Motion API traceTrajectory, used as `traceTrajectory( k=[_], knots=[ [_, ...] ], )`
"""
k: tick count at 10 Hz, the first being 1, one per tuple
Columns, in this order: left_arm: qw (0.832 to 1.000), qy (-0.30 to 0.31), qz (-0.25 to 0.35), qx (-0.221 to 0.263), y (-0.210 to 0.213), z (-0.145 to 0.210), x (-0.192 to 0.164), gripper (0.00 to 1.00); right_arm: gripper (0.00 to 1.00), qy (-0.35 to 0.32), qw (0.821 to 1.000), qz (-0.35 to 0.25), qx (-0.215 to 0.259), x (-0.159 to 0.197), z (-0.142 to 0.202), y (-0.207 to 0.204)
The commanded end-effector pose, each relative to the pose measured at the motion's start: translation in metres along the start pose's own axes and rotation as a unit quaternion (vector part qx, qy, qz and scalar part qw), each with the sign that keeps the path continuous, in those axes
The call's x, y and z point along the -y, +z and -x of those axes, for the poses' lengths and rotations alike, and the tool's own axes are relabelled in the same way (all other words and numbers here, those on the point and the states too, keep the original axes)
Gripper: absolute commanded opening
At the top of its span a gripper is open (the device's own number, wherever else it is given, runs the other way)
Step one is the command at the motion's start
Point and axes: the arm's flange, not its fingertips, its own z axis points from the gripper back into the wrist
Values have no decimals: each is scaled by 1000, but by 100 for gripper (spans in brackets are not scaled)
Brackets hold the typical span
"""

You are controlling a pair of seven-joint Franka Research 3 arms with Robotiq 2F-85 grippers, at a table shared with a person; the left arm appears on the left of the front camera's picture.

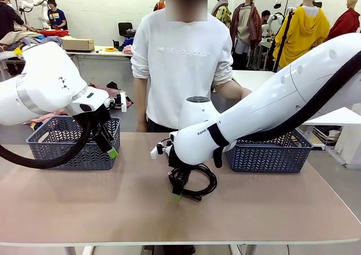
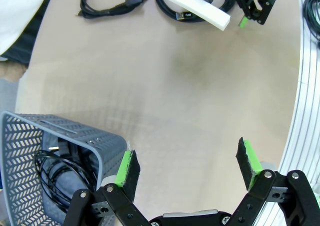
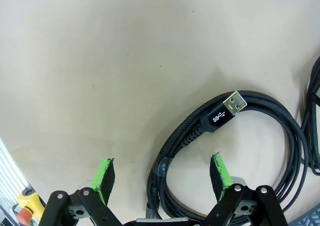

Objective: Organize the cables according to human instructions.
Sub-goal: Pick up a bundle of cables and place it in the basket indicated by the human.

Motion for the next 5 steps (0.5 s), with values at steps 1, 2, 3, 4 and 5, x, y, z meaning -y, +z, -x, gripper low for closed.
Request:
traceTrajectory(
  k=[1, 2, 3, 4, 5],
  knots=[
    [1000, 0, -1, 1, 2, 0, 0, 100, 91, -10, 1000, 9, -10, -1, -12, 2],
    [1000, 0, -1, 1, 2, 0, 0, 100, 83, -9, 1000, 9, -8, -2, -13, 2],
    [1000, 0, -1, 1, 2, 0, 0, 100, 73, -8, 1000, 7, -8, -2, -14, 1],
    [1000, 0, -1, 1, 2, 0, 0, 100, 65, -8, 1000, 5, -10, -2, -14, 0],
    [1000, 0, -1, 1, 2, 0, 0, 100, 56, -7, 1000, 5, -10, -2, -15, 0]
  ],
)
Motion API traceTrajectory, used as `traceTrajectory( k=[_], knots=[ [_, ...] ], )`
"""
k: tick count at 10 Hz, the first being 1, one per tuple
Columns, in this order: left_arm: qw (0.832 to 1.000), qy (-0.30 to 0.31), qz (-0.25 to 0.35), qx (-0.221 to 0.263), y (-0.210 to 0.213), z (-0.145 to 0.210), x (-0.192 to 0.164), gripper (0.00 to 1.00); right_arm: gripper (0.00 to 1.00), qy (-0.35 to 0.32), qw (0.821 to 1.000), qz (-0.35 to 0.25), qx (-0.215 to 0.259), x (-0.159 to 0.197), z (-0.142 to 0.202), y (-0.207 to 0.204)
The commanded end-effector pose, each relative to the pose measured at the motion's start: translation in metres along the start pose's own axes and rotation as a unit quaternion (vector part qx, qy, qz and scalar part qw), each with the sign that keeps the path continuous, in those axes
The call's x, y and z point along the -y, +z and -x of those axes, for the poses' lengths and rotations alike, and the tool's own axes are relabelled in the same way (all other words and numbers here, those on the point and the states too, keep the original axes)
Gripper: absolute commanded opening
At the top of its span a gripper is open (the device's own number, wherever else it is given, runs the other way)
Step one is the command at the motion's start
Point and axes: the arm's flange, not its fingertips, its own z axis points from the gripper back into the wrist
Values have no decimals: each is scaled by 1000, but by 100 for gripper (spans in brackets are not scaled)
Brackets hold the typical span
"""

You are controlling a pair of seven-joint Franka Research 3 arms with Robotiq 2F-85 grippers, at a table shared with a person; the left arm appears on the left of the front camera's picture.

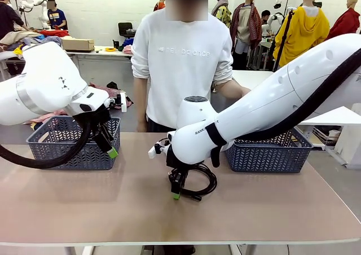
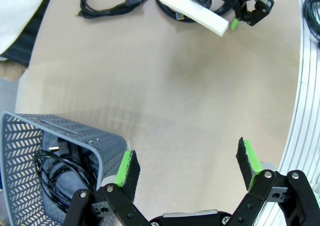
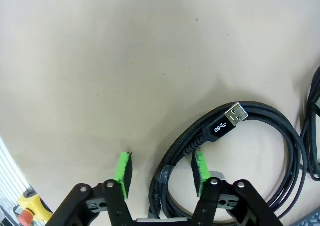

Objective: Organize the cables according to human instructions.
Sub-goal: Pick up a bundle of cables and place it in the basket indicated by the human.

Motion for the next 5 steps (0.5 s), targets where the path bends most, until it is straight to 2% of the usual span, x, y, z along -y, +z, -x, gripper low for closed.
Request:
traceTrajectory(
  k=[1, 2, 3, 4, 5],
  knots=[
    [1000, 0, -1, 1, 2, 0, 0, 100, 47, -9, 1000, 8, -13, -1, -9, 0],
    [1000, 0, -1, 1, 2, 0, 0, 100, 53, -10, 1000, 9, -13, -1, -9, 0],
    [1000, 0, -1, 1, 2, 0, 0, 100, 29, -11, 1000, 10, -11, -2, -9, 1],
    [1000, 0, -1, 1, 2, 0, 0, 100, 35, -14, 1000, 7, -12, -2, -8, 2],
    [1000, 0, -1, 1, 2, 0, 0, 100, 10, -16, 1000, 0, -14, -4, -8, 4]
  ],
)
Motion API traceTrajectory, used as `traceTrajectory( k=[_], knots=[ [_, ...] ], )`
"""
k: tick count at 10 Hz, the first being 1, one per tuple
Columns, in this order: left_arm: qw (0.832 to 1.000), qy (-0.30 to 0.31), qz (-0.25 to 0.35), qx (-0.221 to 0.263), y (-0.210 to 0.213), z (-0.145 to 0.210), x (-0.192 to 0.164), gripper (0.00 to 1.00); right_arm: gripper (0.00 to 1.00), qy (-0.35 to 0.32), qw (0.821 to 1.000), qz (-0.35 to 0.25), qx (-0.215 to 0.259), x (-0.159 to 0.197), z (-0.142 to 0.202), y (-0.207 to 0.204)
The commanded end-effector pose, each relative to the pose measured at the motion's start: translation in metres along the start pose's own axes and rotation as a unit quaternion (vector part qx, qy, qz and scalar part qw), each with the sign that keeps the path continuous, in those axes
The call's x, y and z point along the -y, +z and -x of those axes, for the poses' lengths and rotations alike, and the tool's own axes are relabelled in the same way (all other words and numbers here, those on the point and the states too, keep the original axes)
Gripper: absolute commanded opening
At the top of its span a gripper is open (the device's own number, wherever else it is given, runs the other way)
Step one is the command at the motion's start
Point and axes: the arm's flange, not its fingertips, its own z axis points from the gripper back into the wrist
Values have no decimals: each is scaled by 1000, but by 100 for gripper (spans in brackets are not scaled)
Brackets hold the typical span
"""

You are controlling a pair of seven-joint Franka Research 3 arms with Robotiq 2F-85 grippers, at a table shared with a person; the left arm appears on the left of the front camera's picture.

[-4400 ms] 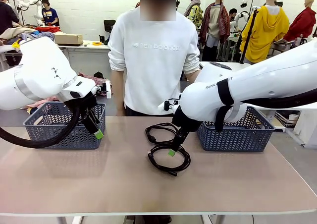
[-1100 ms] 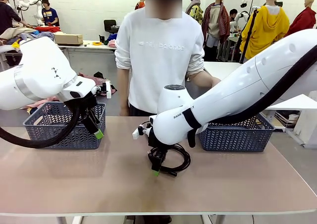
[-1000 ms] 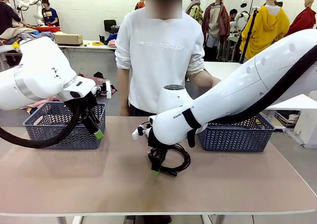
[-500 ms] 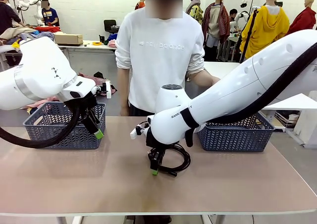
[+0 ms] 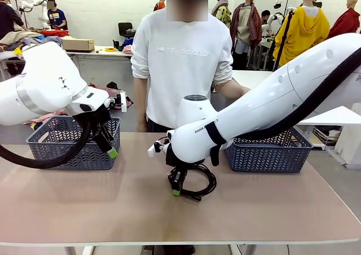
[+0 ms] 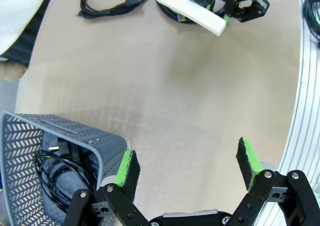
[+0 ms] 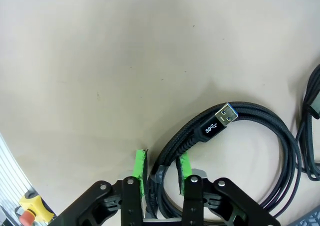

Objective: Organize the cables according to human instructions.
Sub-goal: Pick up a bundle of cables and place it in the basket indicated by the human.

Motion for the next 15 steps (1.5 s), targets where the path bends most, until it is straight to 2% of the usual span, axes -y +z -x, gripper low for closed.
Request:
traceTrajectory(
  k=[1, 2, 5, 9, 11, 15],
  knots=[
    [1000, 0, -1, 1, 2, 0, 0, 100, 15, -15, 1000, -7, -13, -7, -5, 2],
    [1000, 0, -1, 1, 2, 0, 0, 100, 0, -18, 1000, -10, -11, -8, -4, 4],
    [1000, 0, -1, 1, 2, 0, 0, 100, 0, -20, 1000, -9, -4, -16, 1, 18],
    [1000, 0, -1, 1, 2, 0, 0, 100, 0, 1, 999, 30, -15, -19, 23, 102],
    [1000, 0, -1, 1, 2, 0, 0, 100, 0, 93, 995, 27, -21, 0, 37, 138],
    [1000, 0, -1, 1, 2, 0, 0, 100, 0, 192, 980, 22, -45, 54, 93, 195]
  ],
)
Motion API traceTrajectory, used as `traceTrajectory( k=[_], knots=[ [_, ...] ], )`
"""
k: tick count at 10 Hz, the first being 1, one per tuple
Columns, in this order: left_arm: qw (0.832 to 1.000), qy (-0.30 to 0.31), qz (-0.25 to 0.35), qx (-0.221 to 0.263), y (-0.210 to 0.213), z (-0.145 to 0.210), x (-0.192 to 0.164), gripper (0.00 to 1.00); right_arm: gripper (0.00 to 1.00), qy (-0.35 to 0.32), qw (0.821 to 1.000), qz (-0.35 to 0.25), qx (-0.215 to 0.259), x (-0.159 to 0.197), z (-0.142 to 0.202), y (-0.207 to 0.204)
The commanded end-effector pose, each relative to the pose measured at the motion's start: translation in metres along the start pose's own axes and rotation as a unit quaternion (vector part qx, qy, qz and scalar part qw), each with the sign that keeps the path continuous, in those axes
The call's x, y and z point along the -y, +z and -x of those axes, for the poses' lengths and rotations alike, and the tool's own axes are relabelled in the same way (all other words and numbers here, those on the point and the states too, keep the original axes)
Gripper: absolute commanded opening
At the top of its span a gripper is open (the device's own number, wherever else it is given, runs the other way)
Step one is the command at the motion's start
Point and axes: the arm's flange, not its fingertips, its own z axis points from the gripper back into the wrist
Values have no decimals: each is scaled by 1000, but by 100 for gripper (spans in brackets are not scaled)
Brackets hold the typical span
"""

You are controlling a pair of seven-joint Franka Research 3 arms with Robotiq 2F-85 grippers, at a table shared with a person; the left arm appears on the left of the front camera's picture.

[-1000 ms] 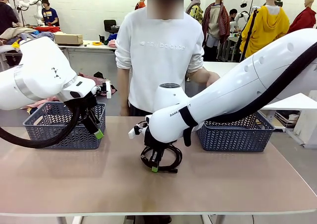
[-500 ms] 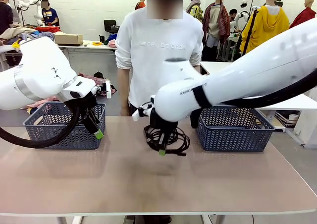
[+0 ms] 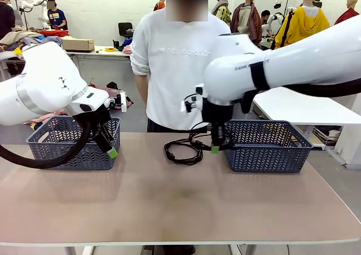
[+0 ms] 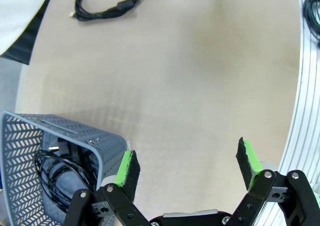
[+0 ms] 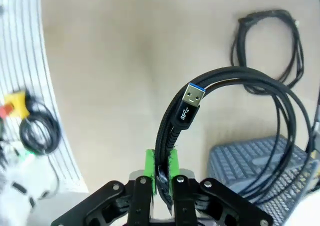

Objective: Organize the cables according to human instructions.
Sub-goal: Pick up a bundle of cables and place it in the basket indicated by the human.

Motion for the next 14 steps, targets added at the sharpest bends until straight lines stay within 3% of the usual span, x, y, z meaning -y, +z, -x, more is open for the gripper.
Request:
traceTrajectory(
  k=[1, 5, 7, 11, 14],
  knots=[
    [1000, 0, -1, 1, 2, 0, 0, 100, 0, 36, 999, 7, 0, 14, 37, 17],
    [1000, 0, -1, 1, 2, 0, 0, 100, 0, 9, 998, 51, -28, 58, 119, 26],
    [1000, 0, -1, 1, 2, 0, 0, 100, 0, 9, 998, 65, -18, 83, 147, 17],
    [1000, 0, -1, 1, 2, 0, 0, 100, 0, -2, 997, 73, -1, 115, 180, -8],
    [1000, 0, -1, 1, 2, 0, 0, 100, 0, -2, 998, 65, -8, 135, 186, -19]
  ],
)
